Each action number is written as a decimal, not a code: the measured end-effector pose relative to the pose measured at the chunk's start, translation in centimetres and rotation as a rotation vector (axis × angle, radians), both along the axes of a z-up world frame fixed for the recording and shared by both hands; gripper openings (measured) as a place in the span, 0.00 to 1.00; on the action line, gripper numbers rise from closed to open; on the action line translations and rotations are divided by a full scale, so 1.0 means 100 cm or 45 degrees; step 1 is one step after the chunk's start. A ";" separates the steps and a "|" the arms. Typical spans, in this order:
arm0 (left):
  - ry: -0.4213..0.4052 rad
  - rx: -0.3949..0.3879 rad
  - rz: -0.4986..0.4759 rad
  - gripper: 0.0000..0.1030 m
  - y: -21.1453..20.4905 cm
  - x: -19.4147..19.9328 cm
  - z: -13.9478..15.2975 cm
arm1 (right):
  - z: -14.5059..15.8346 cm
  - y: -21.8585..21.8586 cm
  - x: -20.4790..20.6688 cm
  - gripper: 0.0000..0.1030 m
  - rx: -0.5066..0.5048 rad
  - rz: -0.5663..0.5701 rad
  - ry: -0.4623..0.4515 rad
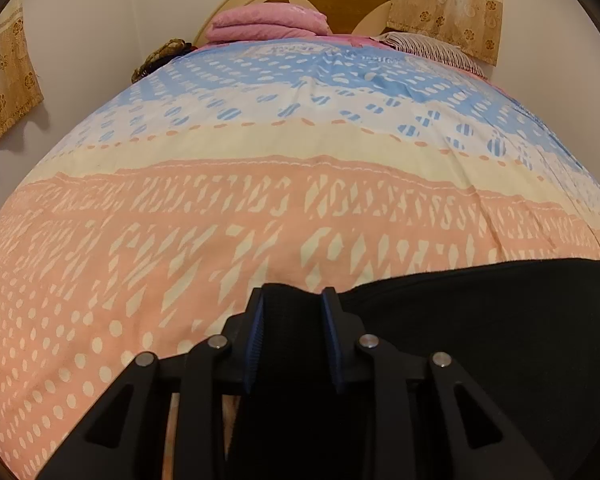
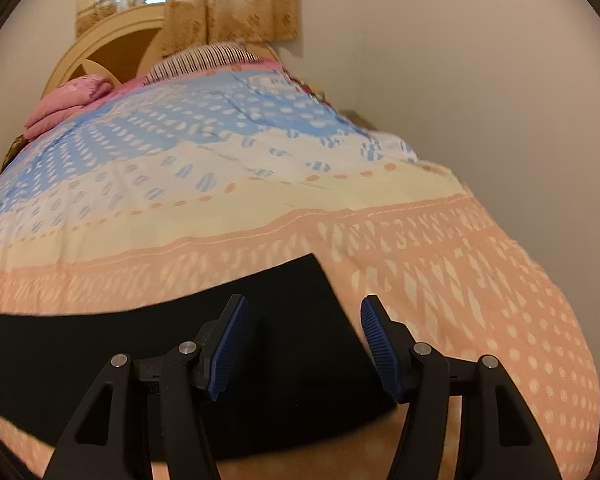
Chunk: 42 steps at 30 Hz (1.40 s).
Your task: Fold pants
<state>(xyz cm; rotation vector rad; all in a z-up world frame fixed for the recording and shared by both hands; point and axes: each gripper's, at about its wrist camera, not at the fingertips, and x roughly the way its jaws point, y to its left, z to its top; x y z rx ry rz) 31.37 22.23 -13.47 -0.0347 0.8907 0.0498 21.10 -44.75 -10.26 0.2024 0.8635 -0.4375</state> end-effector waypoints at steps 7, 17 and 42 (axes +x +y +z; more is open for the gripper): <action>0.004 0.027 0.003 0.29 -0.004 0.005 -0.001 | -0.007 -0.014 0.028 0.59 0.007 0.049 0.070; 0.026 0.020 -0.023 0.28 -0.003 0.012 -0.001 | -0.020 -0.007 0.041 0.11 0.040 0.182 0.147; -0.324 -0.182 -0.142 0.13 0.018 -0.059 0.070 | 0.078 0.032 -0.114 0.07 0.015 0.292 -0.390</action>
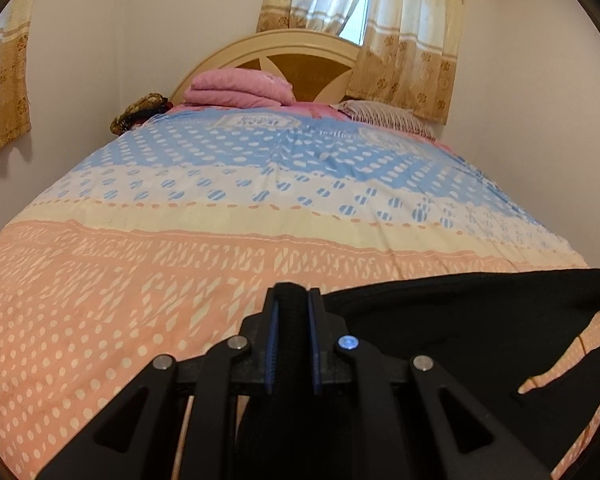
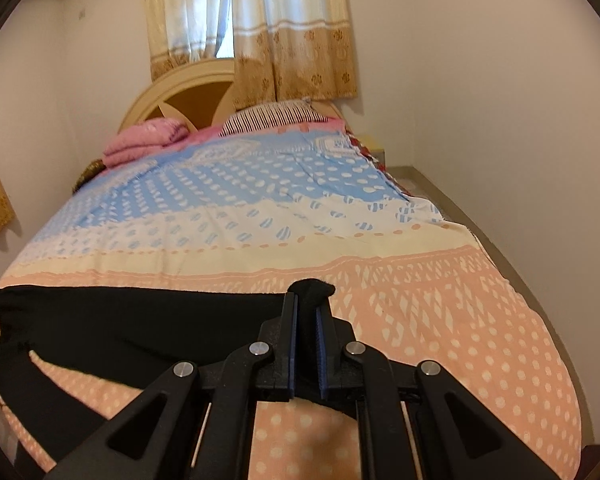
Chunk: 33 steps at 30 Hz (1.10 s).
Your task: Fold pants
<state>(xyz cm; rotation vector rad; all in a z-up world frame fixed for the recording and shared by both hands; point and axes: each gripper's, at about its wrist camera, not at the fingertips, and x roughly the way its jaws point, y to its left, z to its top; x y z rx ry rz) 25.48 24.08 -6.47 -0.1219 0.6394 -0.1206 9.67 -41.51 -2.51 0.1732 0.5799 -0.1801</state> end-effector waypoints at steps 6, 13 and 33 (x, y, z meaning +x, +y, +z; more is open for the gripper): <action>-0.067 -0.081 -0.008 0.13 0.012 -0.024 0.004 | 0.001 0.001 -0.040 0.07 0.018 0.005 -0.084; -0.111 -0.145 -0.051 0.13 0.023 -0.054 -0.002 | -0.012 0.005 -0.083 0.07 0.043 0.019 -0.111; -0.078 -0.136 -0.069 0.13 0.041 -0.137 -0.059 | -0.081 -0.007 -0.150 0.07 0.172 -0.075 -0.001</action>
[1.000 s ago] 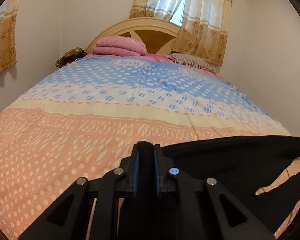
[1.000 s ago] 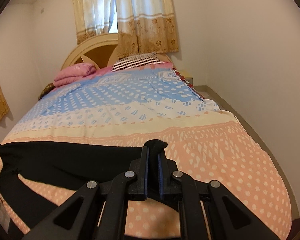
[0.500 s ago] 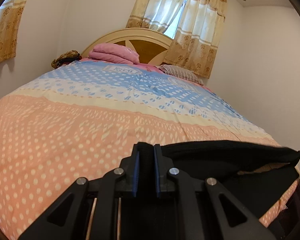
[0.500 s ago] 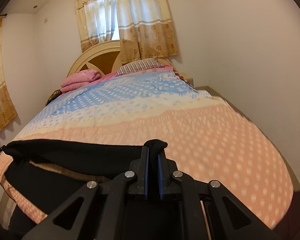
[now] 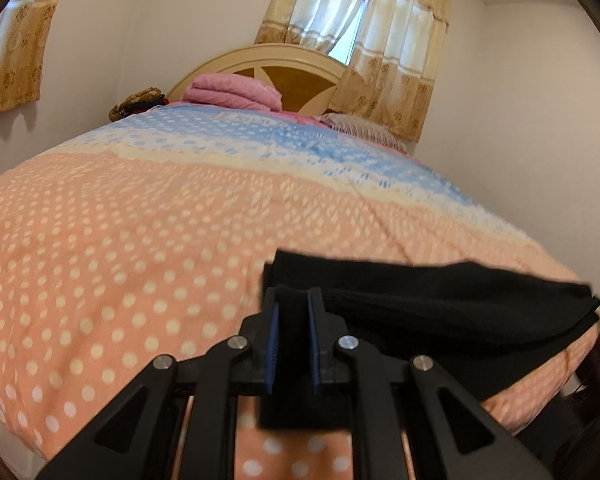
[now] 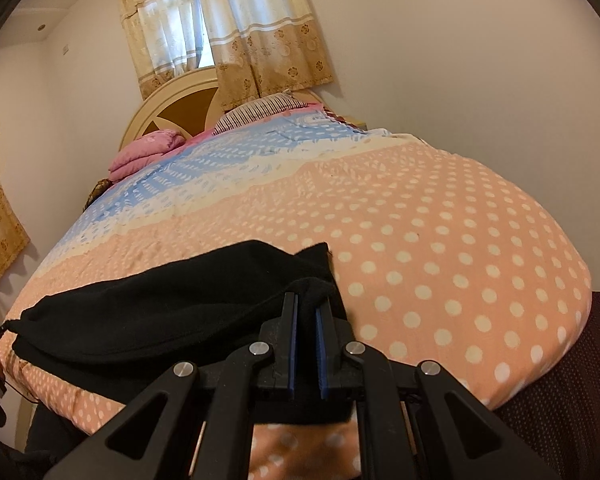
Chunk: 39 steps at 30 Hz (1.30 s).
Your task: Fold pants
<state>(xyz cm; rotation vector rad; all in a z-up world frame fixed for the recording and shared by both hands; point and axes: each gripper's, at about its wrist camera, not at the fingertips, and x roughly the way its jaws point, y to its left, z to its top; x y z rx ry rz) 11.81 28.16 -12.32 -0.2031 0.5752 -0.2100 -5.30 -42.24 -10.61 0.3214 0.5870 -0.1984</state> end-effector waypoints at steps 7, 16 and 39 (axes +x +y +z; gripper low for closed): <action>-0.029 0.186 -0.010 0.14 -0.014 -0.006 -0.005 | 0.005 0.007 -0.003 0.21 -0.049 -0.003 0.081; -0.043 0.204 -0.002 0.18 -0.012 -0.012 -0.007 | 0.050 0.085 -0.007 0.52 -0.276 0.100 0.052; -0.061 0.232 -0.009 0.17 -0.019 -0.011 -0.003 | -0.048 0.393 0.113 0.29 -0.677 1.058 0.268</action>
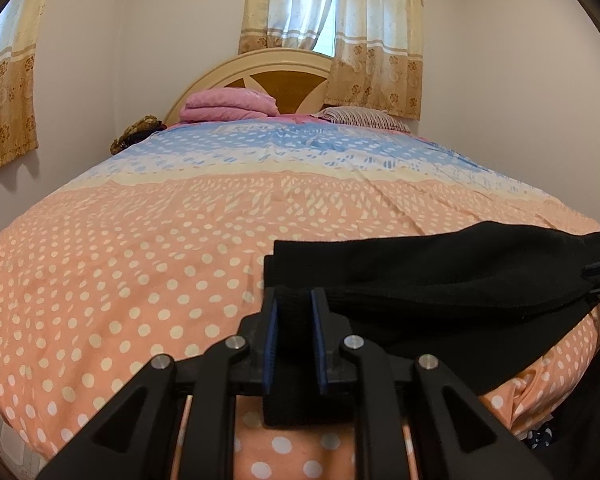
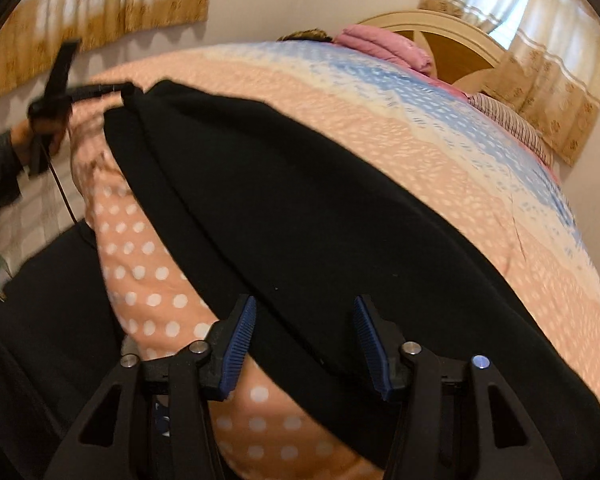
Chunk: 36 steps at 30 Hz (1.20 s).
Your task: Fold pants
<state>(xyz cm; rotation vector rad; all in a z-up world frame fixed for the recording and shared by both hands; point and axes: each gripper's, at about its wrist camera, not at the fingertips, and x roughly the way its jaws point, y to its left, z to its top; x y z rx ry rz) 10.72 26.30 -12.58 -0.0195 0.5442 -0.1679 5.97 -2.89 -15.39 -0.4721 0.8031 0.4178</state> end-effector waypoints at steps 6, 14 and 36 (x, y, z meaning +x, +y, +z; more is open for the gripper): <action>-0.055 0.051 -0.026 0.15 -0.008 0.001 0.014 | 0.035 -0.014 -0.013 0.03 0.104 -0.009 -0.059; -0.068 0.013 -0.062 0.15 0.004 -0.015 0.012 | 0.027 -0.013 -0.037 0.03 0.099 0.042 0.007; -0.128 -0.169 -0.047 0.15 0.022 -0.052 0.014 | 0.034 -0.028 -0.045 0.03 0.285 0.002 0.025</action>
